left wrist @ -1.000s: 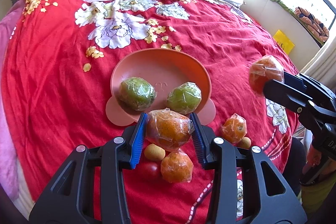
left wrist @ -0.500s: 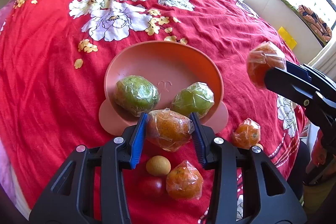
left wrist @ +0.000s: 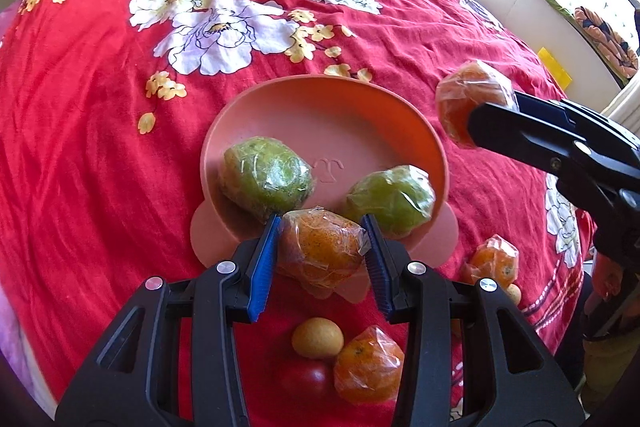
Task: Organize fruits
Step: 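Lift both held tangerines and carry them toward the pink bowl, then open the right tool over the bowl while the left tool holds its tangerine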
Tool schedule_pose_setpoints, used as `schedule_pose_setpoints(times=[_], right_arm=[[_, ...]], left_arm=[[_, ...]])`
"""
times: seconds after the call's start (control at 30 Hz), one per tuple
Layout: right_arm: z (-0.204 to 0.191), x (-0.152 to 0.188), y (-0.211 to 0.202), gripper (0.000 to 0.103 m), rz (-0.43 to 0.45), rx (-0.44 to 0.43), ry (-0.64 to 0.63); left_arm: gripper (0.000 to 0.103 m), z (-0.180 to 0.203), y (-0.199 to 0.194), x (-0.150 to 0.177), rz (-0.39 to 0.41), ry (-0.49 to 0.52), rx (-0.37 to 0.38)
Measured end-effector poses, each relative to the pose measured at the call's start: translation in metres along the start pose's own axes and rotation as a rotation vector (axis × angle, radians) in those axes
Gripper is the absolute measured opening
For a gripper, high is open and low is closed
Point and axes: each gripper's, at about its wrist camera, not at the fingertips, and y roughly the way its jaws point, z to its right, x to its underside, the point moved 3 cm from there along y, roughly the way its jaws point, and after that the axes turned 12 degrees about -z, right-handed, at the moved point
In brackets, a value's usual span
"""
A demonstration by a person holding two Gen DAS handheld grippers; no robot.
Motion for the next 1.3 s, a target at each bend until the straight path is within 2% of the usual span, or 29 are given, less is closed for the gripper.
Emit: schedule_pose_setpoints(times=[0.3,0.73,1.3], right_arm=[[0.005,-0.011,0.026,0.037,-0.059,-0.027,-0.002],[0.006,-0.013,0.054,0.037,-0.120,-0.010,-0.026],[0.001,-0.018,0.071,0.037,-0.168,0.008,-0.049]], left_arm=[[0.033,-0.010,0.005,-0.008,0.003,-0.014,-0.006],[0.033,-0.010,0.013,-0.009,-0.003,-0.009,-0.003],[0.033,-0.011,0.012,-0.009,-0.001,-0.012,0.006]])
